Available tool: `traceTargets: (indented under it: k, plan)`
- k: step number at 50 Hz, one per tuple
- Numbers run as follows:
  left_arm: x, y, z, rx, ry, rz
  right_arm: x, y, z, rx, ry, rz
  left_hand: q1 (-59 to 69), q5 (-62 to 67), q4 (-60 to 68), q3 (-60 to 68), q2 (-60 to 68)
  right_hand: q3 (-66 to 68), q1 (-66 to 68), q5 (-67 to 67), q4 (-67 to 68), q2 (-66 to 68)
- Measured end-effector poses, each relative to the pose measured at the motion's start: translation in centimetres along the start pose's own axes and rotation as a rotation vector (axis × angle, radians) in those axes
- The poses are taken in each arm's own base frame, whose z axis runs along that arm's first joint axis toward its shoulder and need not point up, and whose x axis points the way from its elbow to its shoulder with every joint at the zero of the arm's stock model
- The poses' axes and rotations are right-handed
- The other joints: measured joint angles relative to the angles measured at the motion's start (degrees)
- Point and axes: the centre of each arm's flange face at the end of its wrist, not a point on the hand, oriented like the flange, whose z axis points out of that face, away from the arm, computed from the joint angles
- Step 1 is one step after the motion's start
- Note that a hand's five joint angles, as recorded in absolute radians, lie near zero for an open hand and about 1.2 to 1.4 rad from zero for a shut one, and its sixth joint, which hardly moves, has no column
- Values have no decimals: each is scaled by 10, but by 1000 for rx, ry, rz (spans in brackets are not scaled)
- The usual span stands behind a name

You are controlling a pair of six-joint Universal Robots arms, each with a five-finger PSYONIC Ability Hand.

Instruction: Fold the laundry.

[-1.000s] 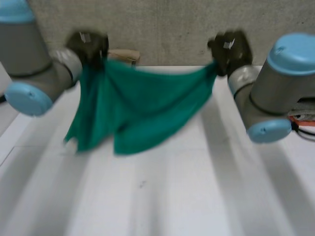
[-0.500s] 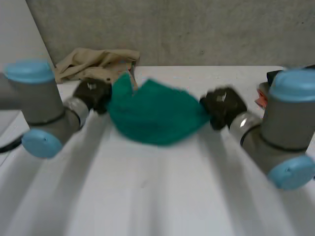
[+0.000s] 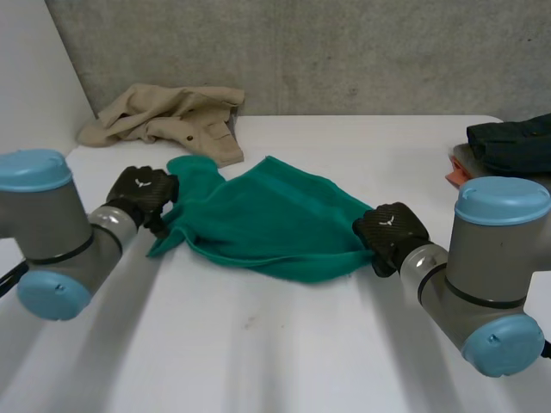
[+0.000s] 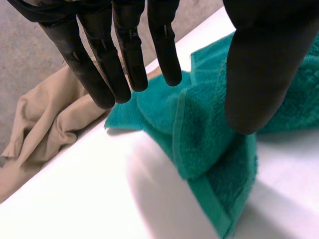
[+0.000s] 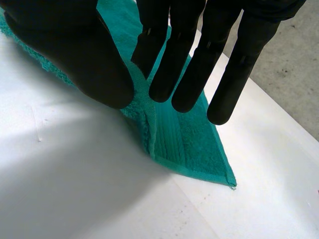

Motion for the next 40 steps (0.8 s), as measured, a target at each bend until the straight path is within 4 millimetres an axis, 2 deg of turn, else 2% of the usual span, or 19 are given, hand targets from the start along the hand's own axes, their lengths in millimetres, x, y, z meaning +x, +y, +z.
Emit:
traceTargets:
  k: [7,13,20,24,32,35,38,40]
  plan:
    - [-6,9,-18,-29,16,4,1,-2,-1,4,3,1,18,25,23,18,20,0,0,0,0,0]
    - [-3,13,-25,-42,51,-2,0,-2,-1,5,1,0,82,82,80,78,79,0,0,0,0,0]
    - [1,20,-18,-58,73,-10,-1,-2,-1,3,-2,-2,73,81,78,76,78,0,0,0,0,0]
    - [5,22,-12,-70,85,-15,-1,-1,-2,1,-3,-3,34,39,34,37,38,0,0,0,0,0]
    - [17,20,1,-71,110,-12,0,0,-2,-4,-2,-1,28,30,26,27,28,0,0,0,0,0]
    - [25,18,7,-64,118,-8,2,0,-2,-6,3,2,74,73,70,69,70,0,0,0,0,0]
    - [33,14,12,-61,123,-2,5,0,-2,-5,12,4,275,266,265,260,265,0,0,0,0,0]
    - [37,11,14,-60,118,2,8,-1,-2,-4,23,7,299,305,306,300,308,0,0,0,0,0]
